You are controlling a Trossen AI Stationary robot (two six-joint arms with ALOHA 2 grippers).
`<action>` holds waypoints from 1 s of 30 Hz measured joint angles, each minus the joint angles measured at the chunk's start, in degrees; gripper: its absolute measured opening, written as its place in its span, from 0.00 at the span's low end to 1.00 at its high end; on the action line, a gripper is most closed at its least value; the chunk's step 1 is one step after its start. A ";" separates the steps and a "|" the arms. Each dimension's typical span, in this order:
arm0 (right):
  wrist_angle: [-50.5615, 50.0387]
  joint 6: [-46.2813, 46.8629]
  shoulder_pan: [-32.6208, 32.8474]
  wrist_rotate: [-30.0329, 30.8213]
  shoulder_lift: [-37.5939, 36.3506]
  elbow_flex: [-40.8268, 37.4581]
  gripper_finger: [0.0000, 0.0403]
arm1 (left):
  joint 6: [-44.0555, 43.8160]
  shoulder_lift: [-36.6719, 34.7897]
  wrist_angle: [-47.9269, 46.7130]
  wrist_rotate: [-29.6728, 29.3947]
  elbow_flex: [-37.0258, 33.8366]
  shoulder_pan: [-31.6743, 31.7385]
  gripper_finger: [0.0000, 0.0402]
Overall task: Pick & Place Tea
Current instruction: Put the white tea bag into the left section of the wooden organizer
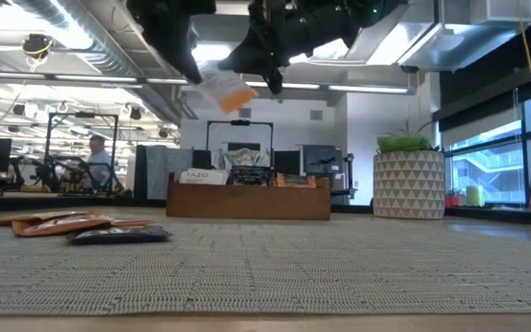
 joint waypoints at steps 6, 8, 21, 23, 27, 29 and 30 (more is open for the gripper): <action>2.14 1.41 -2.56 -4.07 -0.45 0.02 0.00 | -1.67 -6.55 1.33 7.53 -2.13 1.76 0.19; 3.27 1.42 -3.15 -4.03 -0.51 0.02 0.00 | -3.37 -9.99 4.25 7.60 -5.17 2.91 0.20; 22.51 11.36 -3.35 3.81 0.30 -7.91 0.00 | -17.42 -27.45 30.52 5.74 -27.93 5.42 0.20; 31.08 14.00 -3.35 3.79 0.31 -12.61 0.00 | -18.18 -27.62 32.62 5.33 -29.62 5.40 0.20; 45.53 20.08 -3.33 6.90 0.31 -20.65 0.00 | -18.27 -27.08 34.41 4.05 -30.91 5.38 0.20; 47.44 20.76 -2.90 9.53 0.31 -22.97 0.00 | -18.27 -26.86 35.97 3.07 -31.52 5.38 0.20; 47.51 20.74 -2.55 10.81 0.31 -23.74 0.00 | -18.27 -26.84 36.85 3.01 -31.77 5.38 0.20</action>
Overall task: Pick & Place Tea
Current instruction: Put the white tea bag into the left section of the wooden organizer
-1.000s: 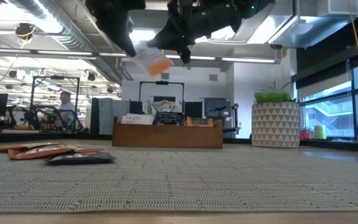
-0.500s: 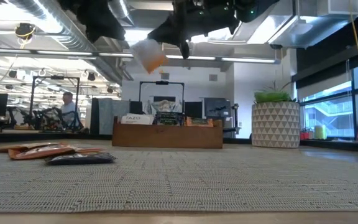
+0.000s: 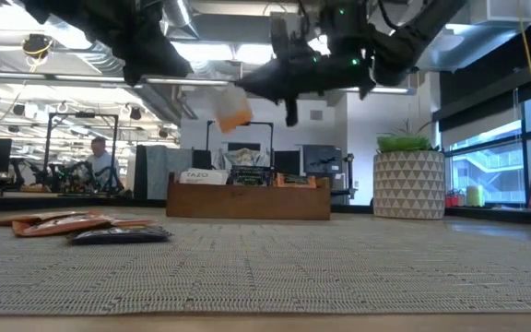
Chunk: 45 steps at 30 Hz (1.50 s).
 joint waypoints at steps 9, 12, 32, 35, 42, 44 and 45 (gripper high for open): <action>0.69 -1.73 3.95 1.11 7.61 4.82 0.00 | 0.00 0.25 4.97 -0.03 -0.66 0.00 0.20; 1.61 -1.66 4.56 1.76 10.76 6.30 0.00 | 0.00 0.25 5.83 0.02 -0.66 0.00 0.19; 3.75 -5.61 3.94 6.57 19.67 9.72 0.02 | 0.00 0.25 5.60 0.13 -0.66 0.00 0.19; 4.89 -8.19 3.97 6.55 19.63 9.82 0.02 | 0.00 0.25 5.60 0.17 -0.66 0.00 0.19; 3.61 -13.94 3.97 6.53 19.63 9.79 0.03 | 0.02 0.25 5.58 0.03 -0.66 0.00 0.19; 3.68 -15.35 3.97 6.50 19.61 9.79 0.03 | 0.01 0.25 5.58 0.02 -0.66 0.00 0.19; 3.66 -15.52 3.97 6.48 19.61 9.79 0.04 | 0.02 0.25 5.58 0.02 -0.66 0.00 0.19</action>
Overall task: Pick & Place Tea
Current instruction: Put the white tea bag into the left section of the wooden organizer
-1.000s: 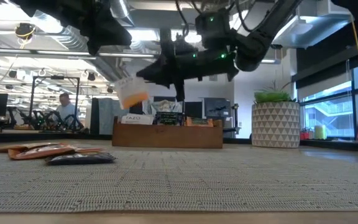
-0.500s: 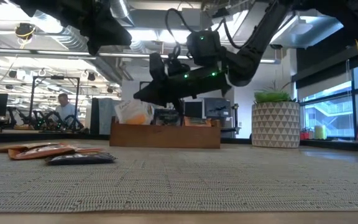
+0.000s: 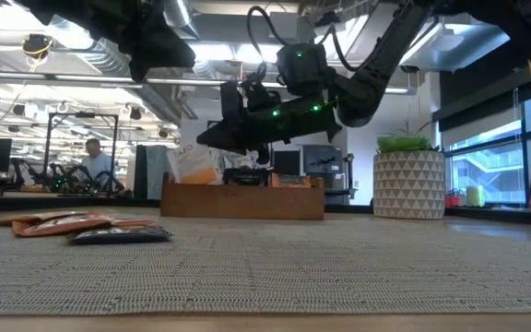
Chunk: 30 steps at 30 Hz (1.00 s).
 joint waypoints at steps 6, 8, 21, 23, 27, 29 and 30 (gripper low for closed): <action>0.24 2.05 -0.85 -2.27 -0.03 0.00 0.18 | 0.00 0.00 -0.06 0.00 0.00 0.00 0.19; -0.67 2.47 -1.65 -5.76 -0.65 0.01 0.25 | 0.00 0.00 -0.68 -0.01 0.00 0.00 0.19; -27.83 -7.37 -6.49 -24.94 -14.62 0.31 0.44 | -1.41 4.37 -5.88 -0.07 -0.02 0.00 0.19; -34.22 -13.00 -6.12 -24.69 -16.71 0.31 0.44 | -0.55 6.90 -6.66 -0.04 -0.02 -0.02 0.19; -43.97 -17.52 -5.06 -20.90 -18.80 0.31 0.44 | -0.48 12.58 -7.13 -1.46 -0.04 0.69 0.20; -47.42 -17.40 -4.77 -19.84 -18.86 0.30 0.44 | -1.30 15.04 -6.50 -2.78 -0.04 1.51 0.20; -48.75 -17.31 -4.74 -19.80 -18.86 0.26 0.44 | -1.82 16.22 -5.74 -2.91 -0.04 2.01 0.20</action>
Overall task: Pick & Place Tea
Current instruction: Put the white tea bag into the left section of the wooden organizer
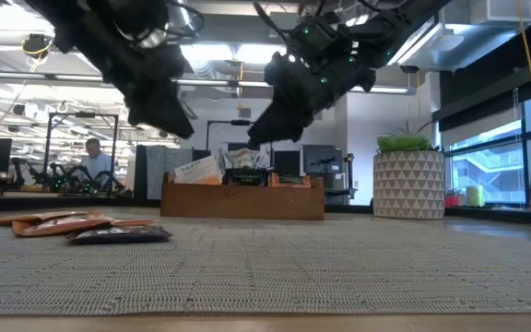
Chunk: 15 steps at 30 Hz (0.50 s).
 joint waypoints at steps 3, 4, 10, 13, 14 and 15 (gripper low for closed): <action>-2.75 -0.22 0.23 0.10 -0.12 0.00 0.44 | 1.23 2.29 2.41 2.27 0.00 1.48 0.19; -3.39 -0.24 0.24 0.11 -0.13 0.00 0.44 | 2.84 2.73 3.29 3.35 0.00 1.92 0.19; -4.92 -0.07 0.24 0.11 -0.13 0.00 0.44 | 21.27 2.79 4.39 3.00 0.00 3.94 0.20; -4.91 -0.07 0.24 0.11 -0.11 0.00 0.44 | 30.57 2.73 4.54 2.98 0.00 4.92 0.20; -4.92 -0.07 0.24 0.11 -0.12 0.00 0.44 | 32.05 2.73 4.67 3.00 0.00 5.22 0.20; -4.93 -0.07 0.24 0.13 -0.12 0.00 0.44 | 32.80 2.73 5.03 3.02 0.00 5.43 0.20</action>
